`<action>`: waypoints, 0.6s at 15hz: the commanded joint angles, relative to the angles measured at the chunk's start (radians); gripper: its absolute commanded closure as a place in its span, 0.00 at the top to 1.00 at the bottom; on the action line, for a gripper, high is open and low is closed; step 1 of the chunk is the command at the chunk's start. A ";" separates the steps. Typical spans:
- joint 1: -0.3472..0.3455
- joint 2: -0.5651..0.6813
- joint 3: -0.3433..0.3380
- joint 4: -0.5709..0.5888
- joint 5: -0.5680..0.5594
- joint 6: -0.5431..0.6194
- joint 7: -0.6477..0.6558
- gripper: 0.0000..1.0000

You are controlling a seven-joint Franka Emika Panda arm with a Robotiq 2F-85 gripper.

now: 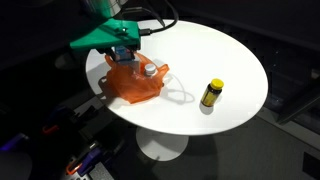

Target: Pick up the blue box from the table and put it in the plastic bag

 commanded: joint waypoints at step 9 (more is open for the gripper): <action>0.003 -0.018 -0.012 0.000 0.056 -0.034 -0.067 1.00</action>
